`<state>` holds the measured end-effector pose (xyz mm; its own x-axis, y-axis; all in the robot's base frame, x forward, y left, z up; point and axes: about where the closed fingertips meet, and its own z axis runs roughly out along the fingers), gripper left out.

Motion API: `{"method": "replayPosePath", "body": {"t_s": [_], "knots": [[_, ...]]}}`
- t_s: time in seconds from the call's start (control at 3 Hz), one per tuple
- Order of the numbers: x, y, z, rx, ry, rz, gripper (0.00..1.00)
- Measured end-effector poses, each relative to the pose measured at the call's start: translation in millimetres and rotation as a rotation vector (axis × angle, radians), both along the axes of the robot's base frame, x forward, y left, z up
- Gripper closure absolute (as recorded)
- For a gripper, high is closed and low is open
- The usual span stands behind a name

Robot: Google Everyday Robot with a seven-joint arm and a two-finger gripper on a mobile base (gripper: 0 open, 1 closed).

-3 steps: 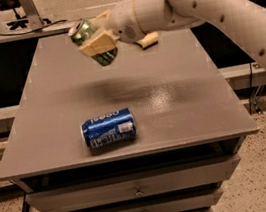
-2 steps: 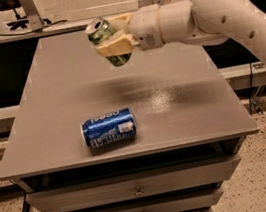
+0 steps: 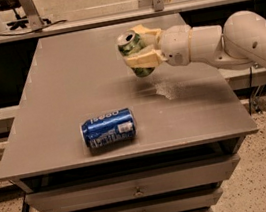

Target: Place green can upright

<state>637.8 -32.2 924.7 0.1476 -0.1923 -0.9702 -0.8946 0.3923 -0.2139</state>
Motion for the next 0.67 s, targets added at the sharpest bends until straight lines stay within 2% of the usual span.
{"method": "replayPosePath", "body": {"t_s": [0.33,0.67], "knots": [[2.3,-17.1,-21.3,0.02,0.026,-0.017,1.0],[4.3,-29.4,-40.9,0.036,0.064,-0.029,0.85]]}}
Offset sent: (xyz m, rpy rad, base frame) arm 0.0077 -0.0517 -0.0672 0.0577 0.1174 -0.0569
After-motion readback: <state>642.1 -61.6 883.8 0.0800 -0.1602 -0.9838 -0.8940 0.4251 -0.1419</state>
